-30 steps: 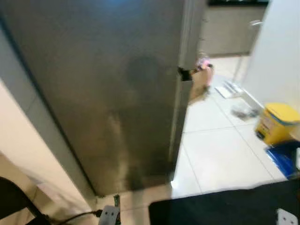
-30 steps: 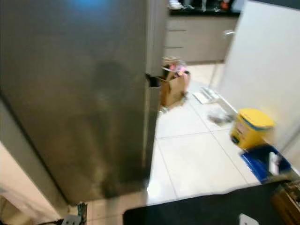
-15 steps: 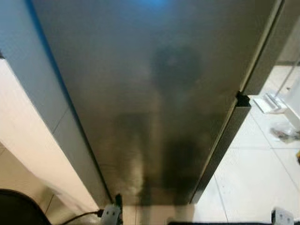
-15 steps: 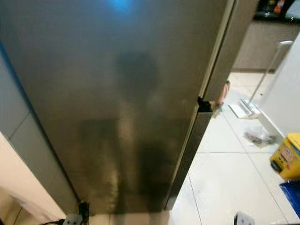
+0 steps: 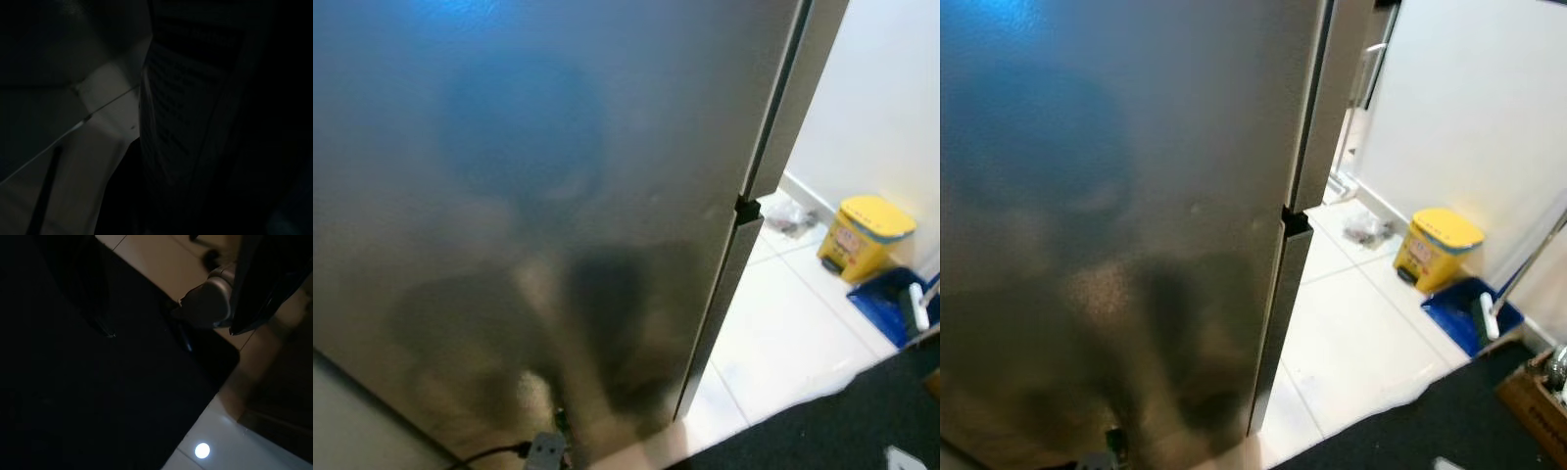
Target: Restocking fridge
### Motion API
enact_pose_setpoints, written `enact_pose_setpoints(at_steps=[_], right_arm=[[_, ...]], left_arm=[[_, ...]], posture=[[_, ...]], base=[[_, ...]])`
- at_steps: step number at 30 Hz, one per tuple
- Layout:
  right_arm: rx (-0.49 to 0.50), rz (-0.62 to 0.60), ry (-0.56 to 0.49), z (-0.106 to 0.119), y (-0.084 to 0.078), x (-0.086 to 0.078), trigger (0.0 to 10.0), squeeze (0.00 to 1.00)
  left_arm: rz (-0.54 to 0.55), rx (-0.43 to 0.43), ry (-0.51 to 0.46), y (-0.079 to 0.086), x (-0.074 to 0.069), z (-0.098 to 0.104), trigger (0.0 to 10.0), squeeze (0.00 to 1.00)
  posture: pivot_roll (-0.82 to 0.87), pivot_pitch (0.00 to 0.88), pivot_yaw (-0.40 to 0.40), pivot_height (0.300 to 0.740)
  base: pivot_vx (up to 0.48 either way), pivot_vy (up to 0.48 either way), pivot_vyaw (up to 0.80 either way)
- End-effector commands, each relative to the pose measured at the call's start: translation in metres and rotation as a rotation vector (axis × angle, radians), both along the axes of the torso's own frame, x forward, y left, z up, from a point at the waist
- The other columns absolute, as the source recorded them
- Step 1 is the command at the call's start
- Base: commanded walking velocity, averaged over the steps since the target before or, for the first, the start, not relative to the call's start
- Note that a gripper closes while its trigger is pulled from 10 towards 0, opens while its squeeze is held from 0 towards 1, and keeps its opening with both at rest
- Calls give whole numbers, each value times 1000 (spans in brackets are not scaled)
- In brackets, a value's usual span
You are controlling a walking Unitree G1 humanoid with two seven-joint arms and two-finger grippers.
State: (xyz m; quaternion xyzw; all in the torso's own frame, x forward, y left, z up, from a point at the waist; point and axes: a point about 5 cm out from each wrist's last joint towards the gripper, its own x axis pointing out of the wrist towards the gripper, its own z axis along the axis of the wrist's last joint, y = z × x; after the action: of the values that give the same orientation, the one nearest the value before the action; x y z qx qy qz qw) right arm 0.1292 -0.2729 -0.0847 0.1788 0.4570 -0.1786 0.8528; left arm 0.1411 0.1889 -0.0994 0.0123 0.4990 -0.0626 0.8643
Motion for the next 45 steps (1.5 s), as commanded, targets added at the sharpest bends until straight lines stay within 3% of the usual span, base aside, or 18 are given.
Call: enact_pose_setpoints(at_steps=[1,16,26,37,38,40,41,45], right_arm=[[5,-3,-11,0,2,2,10000,0],[-17,105,-61,5,3,13,10000,0],[-55,270,-146,16,4,35,10000,0],[-44,98,-355,45,-28,60,10000,0],[31,88,-461,57,-33,70,10000,941],[61,96,-505,61,-34,74,10000,941],[103,136,-564,68,-33,81,10000,1000],[219,286,-719,90,-25,104,10000,1000]], left_arm=[[7,7,35,2,-11,-4,10000,0],[6,6,34,1,-11,-4,10000,0],[5,9,33,1,-11,-4,10000,0],[10,1,30,0,-11,-4,10000,0],[12,0,32,0,-12,-4,10000,0],[13,0,33,0,-13,-4,10000,0],[12,1,35,0,-13,-5,10000,0],[12,4,39,0,-15,-5,10000,0]], posture=[[-6,0,-28,740],[-9,0,-29,740],[-16,0,-28,740],[-23,0,-36,740],[-25,0,-36,740],[-26,0,-36,740],[-26,0,-36,740],[-27,0,-36,740]], base=[[0,0,-781],[0,0,-104],[0,0,0],[0,0,0],[0,0,0],[0,0,0],[0,0,0],[0,0,0]])
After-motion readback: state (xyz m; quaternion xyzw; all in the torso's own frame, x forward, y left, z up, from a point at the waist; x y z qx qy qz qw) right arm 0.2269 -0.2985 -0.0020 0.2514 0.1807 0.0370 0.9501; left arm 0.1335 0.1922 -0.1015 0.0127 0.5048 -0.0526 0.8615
